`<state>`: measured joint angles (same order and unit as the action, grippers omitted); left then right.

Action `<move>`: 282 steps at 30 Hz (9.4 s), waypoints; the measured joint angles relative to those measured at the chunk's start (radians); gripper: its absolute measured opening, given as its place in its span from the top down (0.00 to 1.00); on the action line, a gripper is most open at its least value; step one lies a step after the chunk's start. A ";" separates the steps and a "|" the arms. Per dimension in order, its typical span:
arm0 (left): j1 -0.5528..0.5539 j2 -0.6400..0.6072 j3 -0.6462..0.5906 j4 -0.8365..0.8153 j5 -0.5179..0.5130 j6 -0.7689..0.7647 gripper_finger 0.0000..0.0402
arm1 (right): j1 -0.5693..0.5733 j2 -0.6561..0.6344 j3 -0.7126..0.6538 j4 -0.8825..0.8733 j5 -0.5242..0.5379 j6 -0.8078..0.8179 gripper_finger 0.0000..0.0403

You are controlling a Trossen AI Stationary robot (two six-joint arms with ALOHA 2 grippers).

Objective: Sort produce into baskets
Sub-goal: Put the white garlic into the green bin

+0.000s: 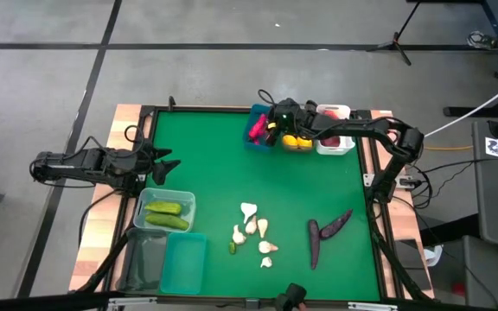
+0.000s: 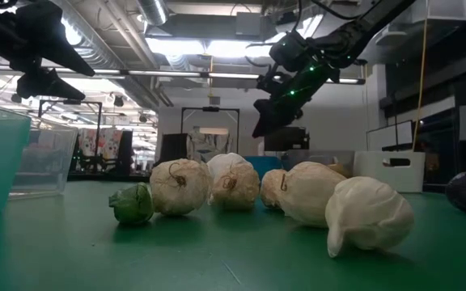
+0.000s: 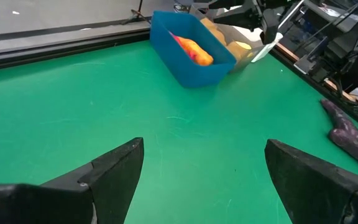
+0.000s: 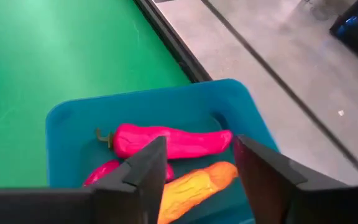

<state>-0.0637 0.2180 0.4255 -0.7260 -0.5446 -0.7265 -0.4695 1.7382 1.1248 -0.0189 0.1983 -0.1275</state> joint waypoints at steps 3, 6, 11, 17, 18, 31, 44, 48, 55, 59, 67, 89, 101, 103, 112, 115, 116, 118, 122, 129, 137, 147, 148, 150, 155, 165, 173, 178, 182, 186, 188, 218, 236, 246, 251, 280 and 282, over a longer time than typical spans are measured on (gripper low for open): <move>0.000 0.000 0.000 0.000 0.000 -0.005 0.18 | -0.008 0.000 0.000 -0.011 -0.017 0.028 0.49; 0.000 0.000 0.000 0.000 0.000 -0.005 0.18 | -0.012 0.000 0.000 -0.016 -0.016 0.037 0.46; 0.000 0.000 0.000 -0.001 0.000 -0.006 0.18 | -0.016 0.000 0.045 -0.058 -0.077 0.044 0.45; 0.000 0.000 0.000 -0.004 0.000 -0.006 0.18 | 0.004 -0.001 0.198 -0.159 -0.337 0.080 0.45; 0.000 0.000 0.000 -0.004 0.000 -0.006 0.18 | 0.013 -0.002 0.224 -0.178 -0.386 0.086 0.45; 0.000 0.000 0.000 -0.005 0.000 -0.005 0.18 | 0.481 -0.003 0.297 -0.265 -0.452 0.132 0.45; 0.000 0.000 0.000 -0.012 0.000 -0.005 0.18 | 0.791 0.213 0.296 -0.008 -0.070 0.044 0.45; 0.000 0.000 0.000 -0.031 0.000 -0.024 0.18 | 0.793 0.270 0.298 0.087 -0.119 0.049 0.45; 0.000 0.000 0.000 -0.033 0.000 -0.026 0.18 | 0.818 0.366 0.296 0.069 -0.130 0.107 0.45; 0.000 0.000 0.000 -0.034 0.000 -0.026 0.18 | 0.866 0.393 0.296 0.067 -0.136 0.124 0.45; 0.000 0.000 0.000 -0.034 0.000 -0.026 0.18 | 0.915 0.393 0.296 -0.085 0.047 0.154 0.45; 0.000 0.000 0.000 -0.034 0.000 -0.026 0.18 | 0.784 0.340 0.384 -0.220 0.087 0.048 0.45; 0.000 0.000 0.000 -0.034 -0.001 -0.026 0.18 | 0.617 0.323 0.383 -0.498 -0.132 -0.001 0.45; 0.000 0.000 0.000 -0.034 -0.002 -0.026 0.18 | 0.611 0.323 0.383 -0.516 -0.166 0.008 0.45; 0.000 0.000 0.000 -0.034 -0.021 -0.025 0.18 | 0.615 0.308 0.382 -0.506 -0.212 0.026 0.45; 0.000 0.000 0.000 -0.034 -0.023 -0.025 0.18 | 0.613 0.279 0.383 -0.509 -0.194 0.014 0.45; 0.000 0.000 0.000 -0.034 -0.023 -0.025 0.18 | 0.613 0.270 0.383 -0.519 -0.182 0.007 0.45; 0.000 0.000 0.000 -0.035 -0.023 -0.025 0.18 | 0.613 0.253 0.383 -0.572 -0.150 -0.015 0.45; 0.000 0.000 0.000 -0.034 -0.023 -0.025 0.18 | 0.608 0.236 0.383 -0.686 -0.053 -0.029 0.45; 0.000 0.000 0.000 -0.035 -0.025 -0.025 0.18 | 0.572 0.254 0.384 -0.689 -0.163 0.106 0.45; 0.000 0.000 0.000 -0.035 -0.026 -0.025 0.18 | 0.551 0.262 0.382 -0.693 -0.096 0.129 0.37; 0.000 0.000 0.000 -0.035 -0.026 -0.021 0.18 | 0.554 0.262 0.383 -0.694 -0.086 0.155 0.22; 0.000 0.000 0.000 -0.035 -0.026 -0.021 0.18 | 0.554 0.262 0.382 -0.706 -0.086 0.163 0.22; 0.000 0.000 0.000 -0.035 -0.026 -0.022 0.18 | 0.554 0.262 0.382 -0.732 -0.086 0.178 0.22; 0.000 0.000 0.000 -0.034 -0.026 -0.022 0.18 | 0.554 0.262 0.355 -0.735 -0.112 0.206 0.22; 0.000 0.000 0.000 -0.035 -0.026 -0.021 0.18 | 0.554 0.262 0.302 -0.728 -0.121 0.228 0.30; 0.000 0.000 0.000 -0.035 -0.029 -0.022 0.18 | 0.554 0.262 0.302 -0.710 -0.120 0.210 0.45; 0.000 0.000 0.000 -0.035 -0.029 -0.021 0.18 | 0.555 0.262 0.302 -0.674 -0.146 0.212 0.51; 0.000 0.000 0.000 -0.035 -0.029 -0.022 0.18 | 0.555 0.262 0.302 -0.670 -0.147 0.209 0.54; 0.000 0.000 0.000 -0.035 -0.029 -0.021 0.18 | 0.555 0.262 0.302 -0.664 -0.147 0.223 0.55; 0.000 0.000 0.000 -0.035 -0.029 -0.021 0.18 | 0.555 0.262 0.302 -0.654 -0.147 0.226 0.55; 0.000 0.000 0.000 -0.035 -0.029 -0.026 0.18 | 0.748 0.267 0.665 -0.120 -0.298 0.119 0.55; 0.000 0.000 0.000 -0.034 -0.029 -0.028 0.18 | 0.813 0.597 0.883 0.142 -0.305 0.182 0.55; 0.000 0.000 0.000 -0.036 -0.029 -0.032 0.18 | 0.791 0.705 1.057 -0.125 -0.290 0.147 0.51; 0.000 0.000 0.000 -0.038 -0.029 -0.032 0.18 | 0.781 0.704 1.057 -0.133 -0.270 0.146 0.41; 0.000 0.000 0.000 -0.041 -0.029 -0.034 0.18 | 0.649 0.674 1.025 -0.660 0.034 0.417 0.26; 0.000 0.000 0.000 -0.041 -0.029 -0.034 0.18 | 0.644 0.692 1.027 -0.657 0.034 0.430 0.26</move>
<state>-0.0635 0.2180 0.4255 -0.7674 -0.5732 -0.7609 0.1749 2.4304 2.1517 -0.6760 0.2327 0.3029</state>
